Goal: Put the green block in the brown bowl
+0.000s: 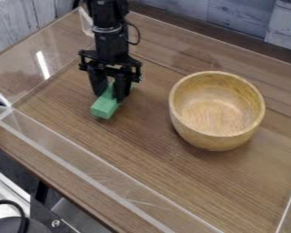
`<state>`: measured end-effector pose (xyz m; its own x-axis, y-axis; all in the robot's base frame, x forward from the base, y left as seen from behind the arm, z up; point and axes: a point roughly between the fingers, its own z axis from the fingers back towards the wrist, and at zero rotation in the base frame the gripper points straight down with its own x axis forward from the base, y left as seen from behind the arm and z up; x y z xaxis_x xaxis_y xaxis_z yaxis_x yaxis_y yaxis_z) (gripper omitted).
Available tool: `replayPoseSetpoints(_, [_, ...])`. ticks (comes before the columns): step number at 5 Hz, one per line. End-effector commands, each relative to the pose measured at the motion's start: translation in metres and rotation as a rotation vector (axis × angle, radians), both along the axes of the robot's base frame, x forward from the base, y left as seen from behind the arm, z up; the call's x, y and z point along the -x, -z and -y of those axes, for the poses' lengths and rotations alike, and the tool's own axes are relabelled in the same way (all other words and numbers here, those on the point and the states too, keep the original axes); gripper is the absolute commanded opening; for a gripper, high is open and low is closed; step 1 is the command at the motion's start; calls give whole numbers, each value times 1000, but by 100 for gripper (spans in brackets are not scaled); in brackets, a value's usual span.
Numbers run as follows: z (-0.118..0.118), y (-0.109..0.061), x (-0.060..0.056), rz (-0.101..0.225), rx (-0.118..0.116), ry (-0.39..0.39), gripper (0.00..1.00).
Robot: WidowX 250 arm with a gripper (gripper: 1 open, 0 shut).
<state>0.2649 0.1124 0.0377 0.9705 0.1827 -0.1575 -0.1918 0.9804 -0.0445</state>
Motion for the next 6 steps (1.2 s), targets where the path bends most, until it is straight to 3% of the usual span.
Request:
replayPoseSetpoints(1, [-1, -37, -16, 110, -34, 17, 0])
replayPoseSetpoints(3, [44, -86, -41, 185, -1, 76, 0])
replayPoseSetpoints(4, [82, -96, -52, 198, 26, 142, 0])
replayPoseSetpoints(6, [126, -109, -57, 212, 71, 238, 0])
